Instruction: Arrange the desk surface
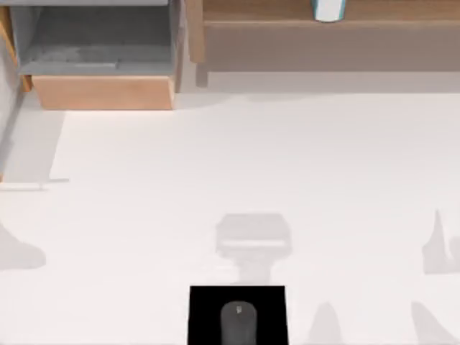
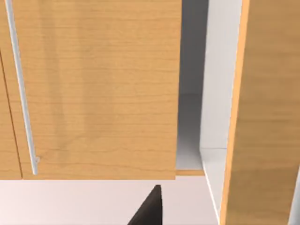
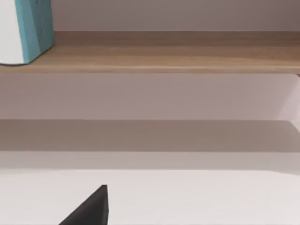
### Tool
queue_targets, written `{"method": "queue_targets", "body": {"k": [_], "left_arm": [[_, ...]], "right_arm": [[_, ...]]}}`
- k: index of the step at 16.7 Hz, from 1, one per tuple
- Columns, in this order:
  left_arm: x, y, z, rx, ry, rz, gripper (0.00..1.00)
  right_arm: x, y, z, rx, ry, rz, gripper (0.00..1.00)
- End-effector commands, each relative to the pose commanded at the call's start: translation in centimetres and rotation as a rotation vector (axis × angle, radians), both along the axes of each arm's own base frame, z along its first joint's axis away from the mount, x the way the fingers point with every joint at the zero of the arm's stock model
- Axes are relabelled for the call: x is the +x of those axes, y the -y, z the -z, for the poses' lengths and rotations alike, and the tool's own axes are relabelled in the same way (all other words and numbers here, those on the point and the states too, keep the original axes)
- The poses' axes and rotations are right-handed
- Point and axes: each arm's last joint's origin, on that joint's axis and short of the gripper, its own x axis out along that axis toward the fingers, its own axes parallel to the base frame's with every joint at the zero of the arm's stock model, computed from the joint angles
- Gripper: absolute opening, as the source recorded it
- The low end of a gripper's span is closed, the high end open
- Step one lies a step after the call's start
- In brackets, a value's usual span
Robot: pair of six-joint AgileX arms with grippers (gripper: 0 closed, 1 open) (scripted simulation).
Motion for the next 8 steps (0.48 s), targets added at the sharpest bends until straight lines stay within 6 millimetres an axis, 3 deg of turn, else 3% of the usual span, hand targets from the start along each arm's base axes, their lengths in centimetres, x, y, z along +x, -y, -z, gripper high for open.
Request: {"method": "queue_targets", "body": {"k": [6,8], "left_arm": [[0.0,0.0,0.0,0.0,0.0,0.0,0.02],[0.0,0.0,0.0,0.0,0.0,0.0,0.0]], "right_arm": [[0.0,0.0,0.0,0.0,0.0,0.0,1.0],[0.0,0.0,0.0,0.0,0.0,0.0,1.0]]}}
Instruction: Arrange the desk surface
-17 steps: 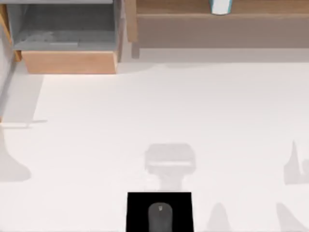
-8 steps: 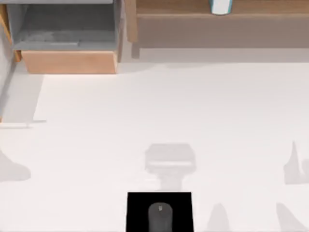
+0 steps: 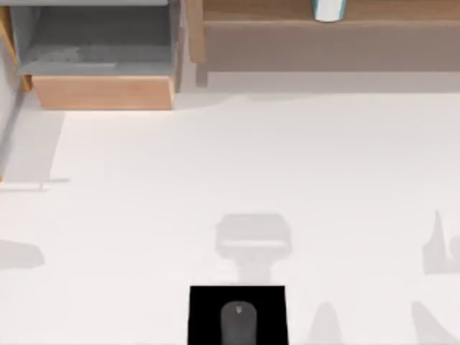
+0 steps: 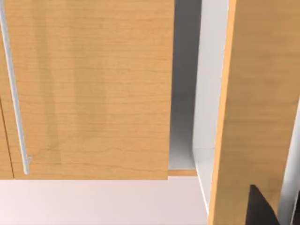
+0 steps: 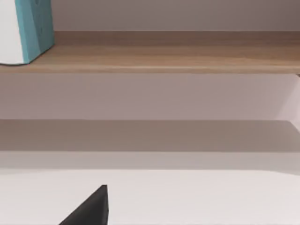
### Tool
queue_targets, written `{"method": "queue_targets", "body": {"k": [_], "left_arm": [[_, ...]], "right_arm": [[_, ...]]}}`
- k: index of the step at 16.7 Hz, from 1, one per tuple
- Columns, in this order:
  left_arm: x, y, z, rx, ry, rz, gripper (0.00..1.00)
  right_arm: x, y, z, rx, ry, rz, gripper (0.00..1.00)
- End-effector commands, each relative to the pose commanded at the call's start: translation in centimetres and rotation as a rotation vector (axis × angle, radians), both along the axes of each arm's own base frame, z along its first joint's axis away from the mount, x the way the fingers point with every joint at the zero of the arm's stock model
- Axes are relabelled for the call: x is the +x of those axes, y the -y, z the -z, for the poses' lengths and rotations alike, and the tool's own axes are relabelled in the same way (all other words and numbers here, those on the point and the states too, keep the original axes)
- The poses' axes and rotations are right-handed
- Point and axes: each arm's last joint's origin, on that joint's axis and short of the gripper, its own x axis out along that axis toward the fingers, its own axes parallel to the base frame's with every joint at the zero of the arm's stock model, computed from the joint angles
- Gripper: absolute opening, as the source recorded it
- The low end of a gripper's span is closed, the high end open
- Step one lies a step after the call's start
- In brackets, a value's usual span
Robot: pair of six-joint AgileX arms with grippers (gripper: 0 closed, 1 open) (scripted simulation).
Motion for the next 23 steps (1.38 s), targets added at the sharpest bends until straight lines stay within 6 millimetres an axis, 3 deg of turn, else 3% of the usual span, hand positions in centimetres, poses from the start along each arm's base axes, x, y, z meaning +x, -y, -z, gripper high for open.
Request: {"method": "queue_targets", "body": {"k": [8,16,23], "left_arm": [[0.0,-0.1,0.4,-0.016,-0.016,-0.003,0.0],[5.7,0.0,0.4,-0.016,-0.016,-0.003,0.0],[6.4,-0.2,0.6,-0.023,-0.025,-0.014,0.0]], "right_arm": [[0.0,0.0,0.0,0.0,0.0,0.0,1.0],[0.0,0.0,0.0,0.0,0.0,0.0,1.0],[0.0,0.0,0.0,0.0,0.0,0.0,1.0]]}}
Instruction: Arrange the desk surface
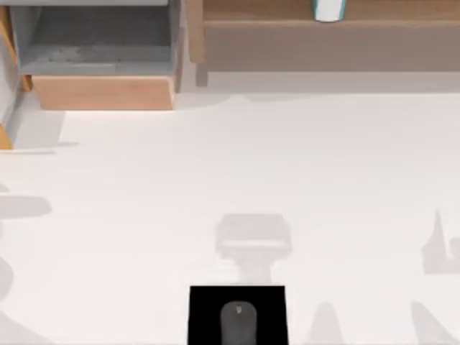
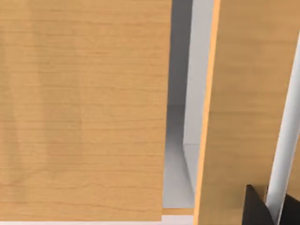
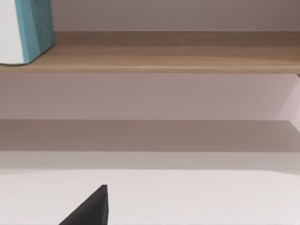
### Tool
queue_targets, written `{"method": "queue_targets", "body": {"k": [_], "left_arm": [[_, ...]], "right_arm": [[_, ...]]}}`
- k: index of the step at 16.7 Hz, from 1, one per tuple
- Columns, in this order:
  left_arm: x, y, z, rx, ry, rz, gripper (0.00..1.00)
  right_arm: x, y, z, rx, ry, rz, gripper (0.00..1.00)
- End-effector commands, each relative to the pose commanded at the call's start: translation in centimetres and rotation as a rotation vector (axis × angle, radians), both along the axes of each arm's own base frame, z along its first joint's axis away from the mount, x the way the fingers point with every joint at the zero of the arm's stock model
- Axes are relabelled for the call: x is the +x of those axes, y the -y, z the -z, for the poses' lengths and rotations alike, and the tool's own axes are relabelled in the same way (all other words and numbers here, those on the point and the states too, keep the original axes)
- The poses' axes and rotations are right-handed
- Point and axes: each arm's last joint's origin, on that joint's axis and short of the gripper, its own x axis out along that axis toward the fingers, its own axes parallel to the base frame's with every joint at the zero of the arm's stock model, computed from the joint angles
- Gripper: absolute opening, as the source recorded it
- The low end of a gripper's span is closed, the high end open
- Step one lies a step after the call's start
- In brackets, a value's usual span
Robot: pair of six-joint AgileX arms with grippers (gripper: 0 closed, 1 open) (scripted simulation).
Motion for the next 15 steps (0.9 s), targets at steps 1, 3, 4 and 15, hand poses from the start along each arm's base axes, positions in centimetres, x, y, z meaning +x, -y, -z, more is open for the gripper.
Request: {"method": "queue_targets", "body": {"k": [1,3,4,15], "left_arm": [[0.6,-0.1,0.0,0.0,0.0,-0.002,0.0],[2.2,-0.1,0.0,0.002,0.002,0.002,0.0],[3.1,-0.1,0.0,0.002,0.002,0.003,0.0],[6.6,-0.1,0.3,-0.004,-0.009,-0.006,0.0]], "right_arm": [[0.0,0.0,0.0,0.0,0.0,0.0,1.0],[0.0,0.0,0.0,0.0,0.0,0.0,1.0],[0.0,0.0,0.0,0.0,0.0,0.0,1.0],[0.0,0.0,0.0,0.0,0.0,0.0,1.0]]}}
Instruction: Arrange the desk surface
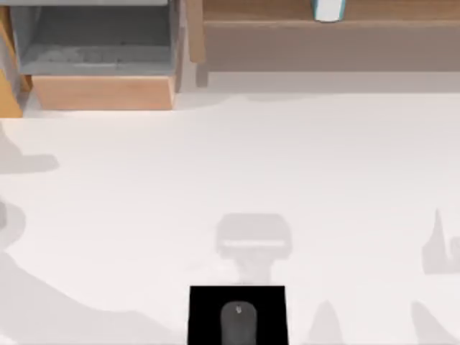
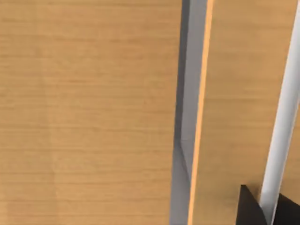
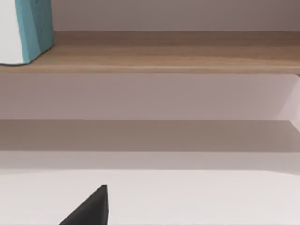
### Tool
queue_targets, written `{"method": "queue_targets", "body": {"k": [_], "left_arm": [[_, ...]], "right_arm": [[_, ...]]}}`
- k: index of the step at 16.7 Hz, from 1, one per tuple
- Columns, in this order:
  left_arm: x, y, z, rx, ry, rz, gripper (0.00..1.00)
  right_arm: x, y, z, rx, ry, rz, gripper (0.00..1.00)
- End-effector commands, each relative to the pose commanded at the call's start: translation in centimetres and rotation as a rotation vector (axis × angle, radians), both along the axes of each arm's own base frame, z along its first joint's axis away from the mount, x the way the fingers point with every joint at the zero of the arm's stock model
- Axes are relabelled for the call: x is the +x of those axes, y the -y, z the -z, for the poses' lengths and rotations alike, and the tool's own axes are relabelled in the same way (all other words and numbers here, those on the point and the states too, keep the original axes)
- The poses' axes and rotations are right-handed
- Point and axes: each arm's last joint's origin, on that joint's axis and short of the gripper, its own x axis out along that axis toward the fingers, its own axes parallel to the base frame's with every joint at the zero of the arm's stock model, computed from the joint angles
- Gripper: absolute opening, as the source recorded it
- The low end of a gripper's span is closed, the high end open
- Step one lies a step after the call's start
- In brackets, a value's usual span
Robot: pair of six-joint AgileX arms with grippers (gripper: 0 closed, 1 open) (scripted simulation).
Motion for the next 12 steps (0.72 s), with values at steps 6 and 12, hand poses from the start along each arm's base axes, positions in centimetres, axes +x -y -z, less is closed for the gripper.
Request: {"method": "queue_targets", "body": {"k": [6,12], "left_arm": [[5.1,0.2,-0.4,0.006,0.012,0.006,0.0],[5.4,0.3,-0.3,0.004,0.009,0.007,0.08]], "right_arm": [[0.0,0.0,0.0,0.0,0.0,0.0,1.0],[0.0,0.0,0.0,0.0,0.0,0.0,1.0]]}}
